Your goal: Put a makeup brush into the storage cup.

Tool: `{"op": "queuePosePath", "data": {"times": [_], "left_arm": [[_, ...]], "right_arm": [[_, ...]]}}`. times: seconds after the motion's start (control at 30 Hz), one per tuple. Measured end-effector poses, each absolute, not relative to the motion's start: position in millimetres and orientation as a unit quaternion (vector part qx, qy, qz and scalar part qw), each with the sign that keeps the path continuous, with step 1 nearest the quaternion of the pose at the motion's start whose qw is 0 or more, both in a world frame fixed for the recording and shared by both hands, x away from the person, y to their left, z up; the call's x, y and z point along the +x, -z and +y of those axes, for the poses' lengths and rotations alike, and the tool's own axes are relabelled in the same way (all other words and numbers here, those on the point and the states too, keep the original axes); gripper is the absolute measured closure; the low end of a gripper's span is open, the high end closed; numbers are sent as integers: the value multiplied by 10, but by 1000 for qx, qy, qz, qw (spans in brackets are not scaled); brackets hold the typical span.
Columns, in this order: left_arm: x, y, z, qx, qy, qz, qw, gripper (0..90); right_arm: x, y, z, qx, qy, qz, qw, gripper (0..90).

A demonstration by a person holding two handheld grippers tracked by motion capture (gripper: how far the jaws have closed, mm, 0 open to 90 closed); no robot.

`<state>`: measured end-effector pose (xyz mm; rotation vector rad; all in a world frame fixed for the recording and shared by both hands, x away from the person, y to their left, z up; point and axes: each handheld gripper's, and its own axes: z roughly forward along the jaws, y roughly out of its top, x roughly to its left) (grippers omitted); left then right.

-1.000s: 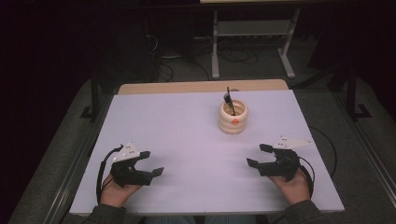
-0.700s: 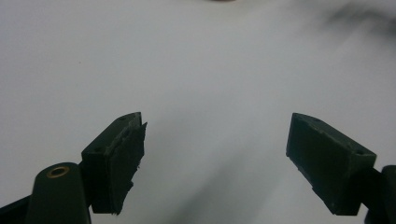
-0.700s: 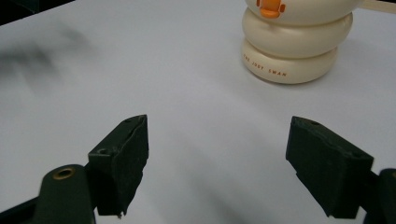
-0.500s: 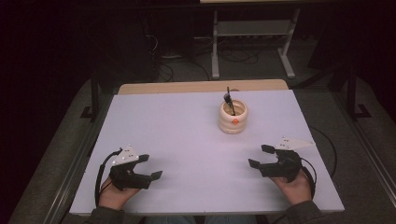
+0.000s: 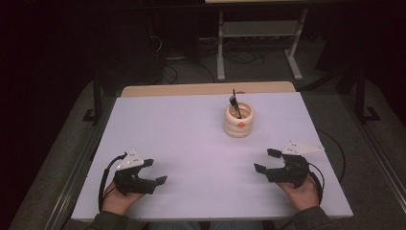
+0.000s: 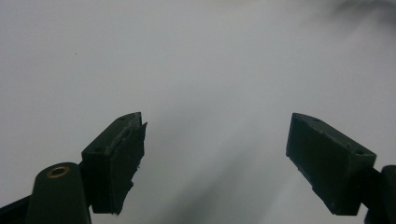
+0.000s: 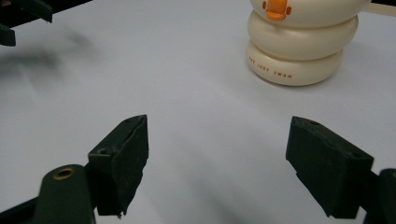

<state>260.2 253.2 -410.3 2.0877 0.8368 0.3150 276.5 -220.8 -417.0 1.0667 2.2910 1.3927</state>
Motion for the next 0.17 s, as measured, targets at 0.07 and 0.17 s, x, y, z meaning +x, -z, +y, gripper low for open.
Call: {"op": "queuePosePath", "data": {"times": [0.07, 0.17], "left_arm": [[2602, 4102, 2531, 833, -125, 334, 423, 188], [2605, 4096, 2535, 833, -126, 334, 423, 189]], "right_arm": [[2768, 4170, -2205, 365, -478, 788, 130, 203], [2770, 4168, -2203, 367, -477, 787, 132, 203]]}}
